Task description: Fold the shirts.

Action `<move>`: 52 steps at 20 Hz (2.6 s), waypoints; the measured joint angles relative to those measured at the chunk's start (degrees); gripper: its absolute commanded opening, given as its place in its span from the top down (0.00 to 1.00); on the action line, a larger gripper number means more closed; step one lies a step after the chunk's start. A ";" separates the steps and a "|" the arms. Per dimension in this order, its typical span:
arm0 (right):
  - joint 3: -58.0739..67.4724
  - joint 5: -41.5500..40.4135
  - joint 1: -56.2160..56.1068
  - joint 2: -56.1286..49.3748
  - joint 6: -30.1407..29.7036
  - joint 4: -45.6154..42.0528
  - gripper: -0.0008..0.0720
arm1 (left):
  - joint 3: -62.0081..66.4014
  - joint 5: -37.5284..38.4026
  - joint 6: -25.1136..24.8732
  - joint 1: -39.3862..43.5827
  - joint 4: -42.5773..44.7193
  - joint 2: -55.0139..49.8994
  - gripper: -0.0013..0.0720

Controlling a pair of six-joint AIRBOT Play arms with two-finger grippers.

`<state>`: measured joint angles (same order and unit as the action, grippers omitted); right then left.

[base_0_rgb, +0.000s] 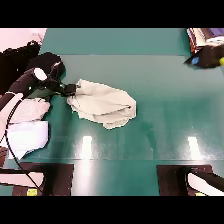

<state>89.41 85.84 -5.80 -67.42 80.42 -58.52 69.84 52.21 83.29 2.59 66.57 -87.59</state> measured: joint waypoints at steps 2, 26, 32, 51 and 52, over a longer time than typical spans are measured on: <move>-8.37 -1.57 0.00 0.00 0.07 0.04 0.28 | 2.71 0.59 -0.33 -0.09 -0.61 -0.09 0.95; -28.52 -28.46 -15.37 -20.41 -9.90 16.46 0.97 | 12.35 4.96 -0.81 -0.15 -1.88 5.90 0.95; -14.29 -21.20 -6.32 -5.11 -5.46 6.95 0.97 | 21.49 5.29 -1.44 -0.13 -1.09 22.64 0.95; 22.29 -1.57 7.87 0.20 0.70 2.62 0.97 | 23.21 19.37 -4.52 -0.15 -12.81 37.09 0.95; 20.55 -0.48 7.23 -2.51 1.01 2.38 0.97 | 18.84 20.33 -4.57 -0.11 -12.94 35.76 0.95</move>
<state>109.95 85.36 1.43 -69.93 81.43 -56.14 88.68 72.53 78.72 2.48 53.63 -51.83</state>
